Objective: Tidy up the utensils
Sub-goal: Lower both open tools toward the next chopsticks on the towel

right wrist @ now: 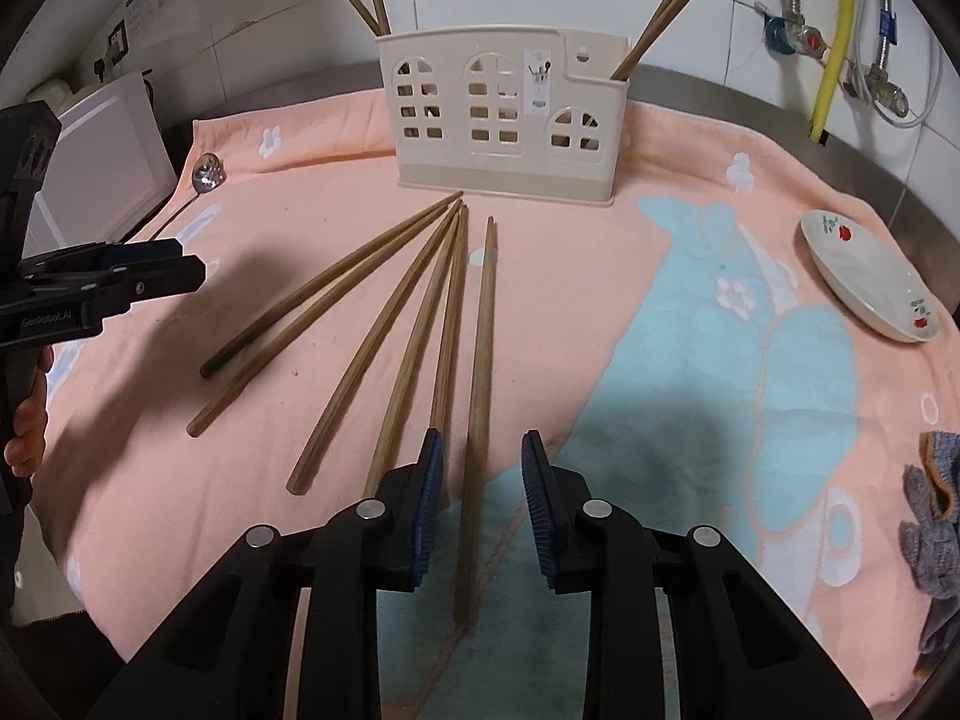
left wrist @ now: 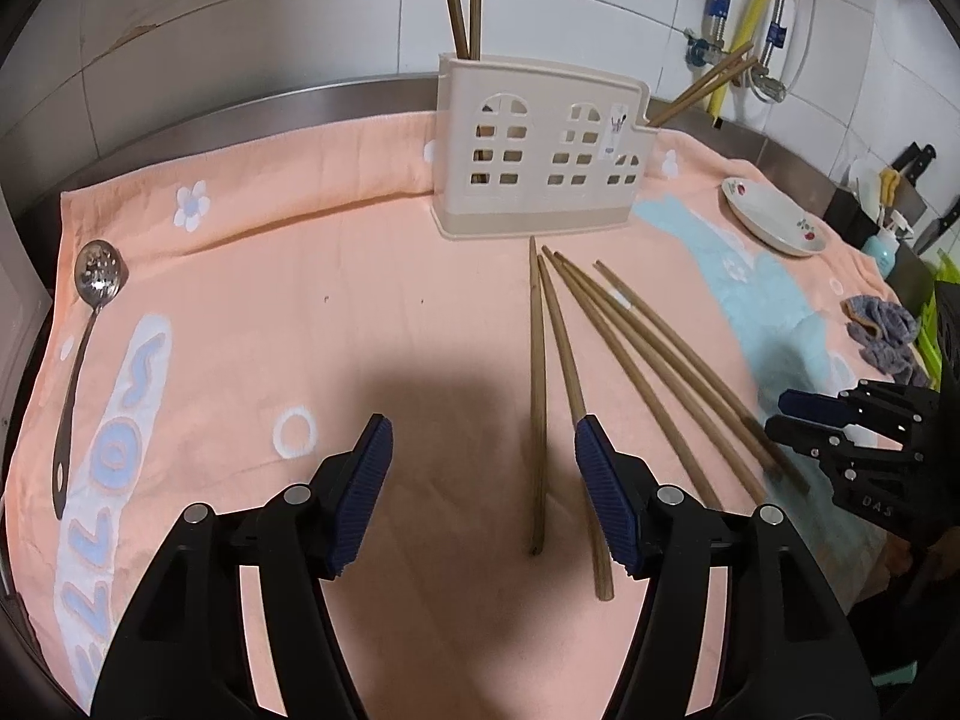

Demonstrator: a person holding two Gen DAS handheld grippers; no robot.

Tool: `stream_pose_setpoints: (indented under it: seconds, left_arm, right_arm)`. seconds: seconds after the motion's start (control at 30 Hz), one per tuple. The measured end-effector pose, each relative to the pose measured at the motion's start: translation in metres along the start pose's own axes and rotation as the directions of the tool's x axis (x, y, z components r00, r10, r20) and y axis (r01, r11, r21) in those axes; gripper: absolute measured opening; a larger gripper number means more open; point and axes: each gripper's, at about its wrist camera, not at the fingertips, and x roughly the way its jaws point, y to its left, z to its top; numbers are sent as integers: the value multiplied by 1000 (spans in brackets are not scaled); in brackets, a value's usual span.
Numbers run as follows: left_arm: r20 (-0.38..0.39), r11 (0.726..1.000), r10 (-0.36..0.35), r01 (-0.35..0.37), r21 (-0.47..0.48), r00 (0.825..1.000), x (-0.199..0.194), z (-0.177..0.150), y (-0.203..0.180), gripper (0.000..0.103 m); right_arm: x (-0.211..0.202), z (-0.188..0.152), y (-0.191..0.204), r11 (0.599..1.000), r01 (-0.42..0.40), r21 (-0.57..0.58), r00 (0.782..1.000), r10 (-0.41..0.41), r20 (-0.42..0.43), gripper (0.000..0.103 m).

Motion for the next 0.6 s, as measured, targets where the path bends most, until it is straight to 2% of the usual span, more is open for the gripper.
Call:
stream_pose_setpoints:
  seconds: [0.43,0.6]
  left_arm:
    - [-26,1000,-16,15,-4,1000,7,-14,-1,63]
    - [-29,1000,-27,27,9,999,10,-14,-5,60]
  right_arm:
    - [9,-6,2,1000,10,-9,1000,-10,-25,15]
    - [12,-7,4,1000,20,-19,999,-20,-27,13]
